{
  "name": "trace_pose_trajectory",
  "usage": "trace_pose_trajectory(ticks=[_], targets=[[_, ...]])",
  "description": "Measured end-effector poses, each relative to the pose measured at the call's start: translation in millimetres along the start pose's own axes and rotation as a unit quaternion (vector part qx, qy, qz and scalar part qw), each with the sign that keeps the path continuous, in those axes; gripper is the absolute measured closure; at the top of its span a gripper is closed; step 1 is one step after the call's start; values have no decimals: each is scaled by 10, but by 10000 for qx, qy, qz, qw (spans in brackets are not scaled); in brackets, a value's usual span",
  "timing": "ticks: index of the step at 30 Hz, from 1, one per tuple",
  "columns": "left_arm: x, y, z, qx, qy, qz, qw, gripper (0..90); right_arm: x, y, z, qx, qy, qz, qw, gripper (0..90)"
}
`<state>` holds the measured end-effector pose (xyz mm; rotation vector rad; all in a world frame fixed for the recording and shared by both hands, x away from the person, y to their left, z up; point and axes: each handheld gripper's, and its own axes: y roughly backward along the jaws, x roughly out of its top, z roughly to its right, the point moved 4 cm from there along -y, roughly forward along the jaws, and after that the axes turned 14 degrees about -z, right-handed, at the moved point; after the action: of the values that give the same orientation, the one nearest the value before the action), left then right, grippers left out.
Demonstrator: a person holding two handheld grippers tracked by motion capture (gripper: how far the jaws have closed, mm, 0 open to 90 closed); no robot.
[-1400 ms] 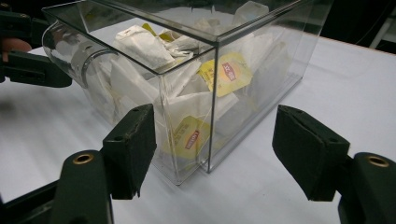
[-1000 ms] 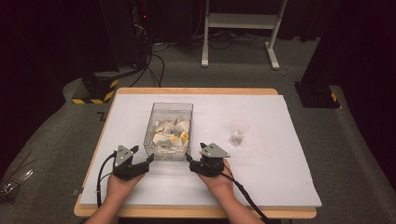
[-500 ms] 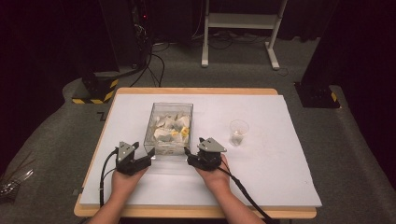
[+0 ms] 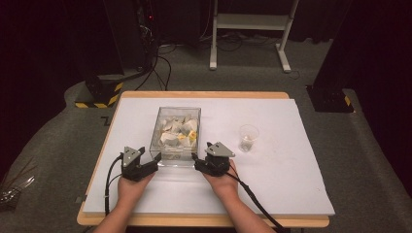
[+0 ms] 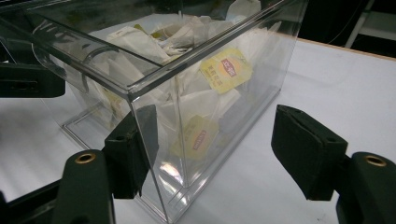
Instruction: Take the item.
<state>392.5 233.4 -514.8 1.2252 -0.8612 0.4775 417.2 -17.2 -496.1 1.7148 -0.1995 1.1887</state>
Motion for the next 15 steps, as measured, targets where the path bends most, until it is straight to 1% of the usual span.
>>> trace_pose_trajectory(ticks=[4, 7, 12, 15], targets=[[-6, 7, 6, -11, 15, -57, 10000, 283, -9, 21, -12, 58, 37, -28, 10000, 317], [-23, 23, 18, -72, -44, -119, 9999, 283, -24, 63, -43, 110, 136, -1, 9998, 317], [-94, 78, 40, -143, -217, -313, 9992, 273, -76, 178, -83, 222, 227, 38, 9995, 321], [-147, 126, 43, -140, -352, -426, 9984, 271, -105, 257, -78, 254, 248, 84, 9993, 324]])
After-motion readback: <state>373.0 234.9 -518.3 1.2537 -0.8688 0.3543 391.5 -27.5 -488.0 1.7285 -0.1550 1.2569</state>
